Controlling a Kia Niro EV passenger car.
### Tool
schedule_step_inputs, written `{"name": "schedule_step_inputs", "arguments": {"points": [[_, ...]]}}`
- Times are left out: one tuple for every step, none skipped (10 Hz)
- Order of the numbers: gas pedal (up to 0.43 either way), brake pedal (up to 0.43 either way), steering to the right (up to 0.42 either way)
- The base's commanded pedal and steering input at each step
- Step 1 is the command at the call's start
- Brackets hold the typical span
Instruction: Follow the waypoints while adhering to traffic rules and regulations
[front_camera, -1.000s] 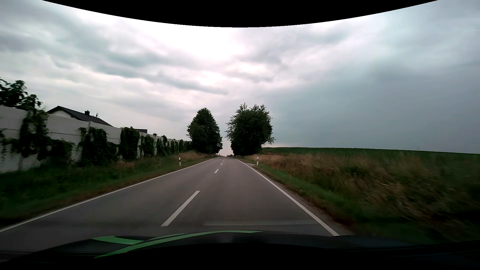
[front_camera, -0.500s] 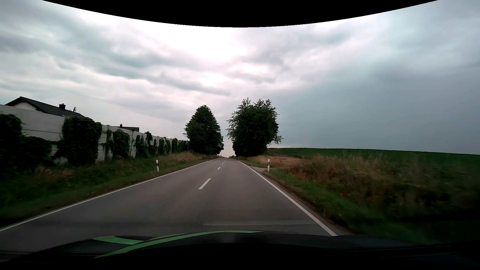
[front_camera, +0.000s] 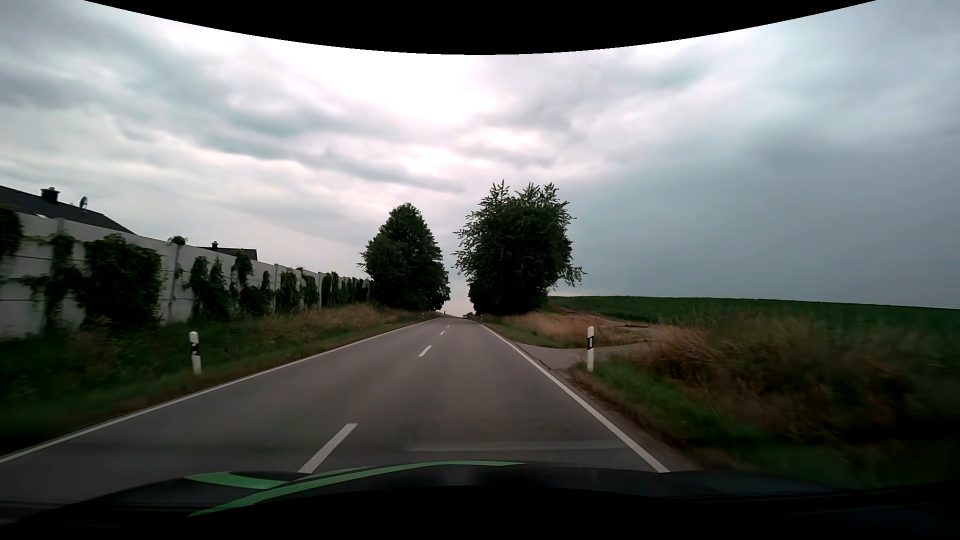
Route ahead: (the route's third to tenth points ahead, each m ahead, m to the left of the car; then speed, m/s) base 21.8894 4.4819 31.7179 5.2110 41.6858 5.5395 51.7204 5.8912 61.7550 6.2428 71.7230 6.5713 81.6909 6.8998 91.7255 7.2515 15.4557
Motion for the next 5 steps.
{"name": "schedule_step_inputs", "arguments": {"points": [[0.000,0.000,-0.007],[0.000,0.000,-0.008],[0.000,0.000,-0.008],[0.000,0.000,-0.008],[0.000,0.000,-0.008]]}}
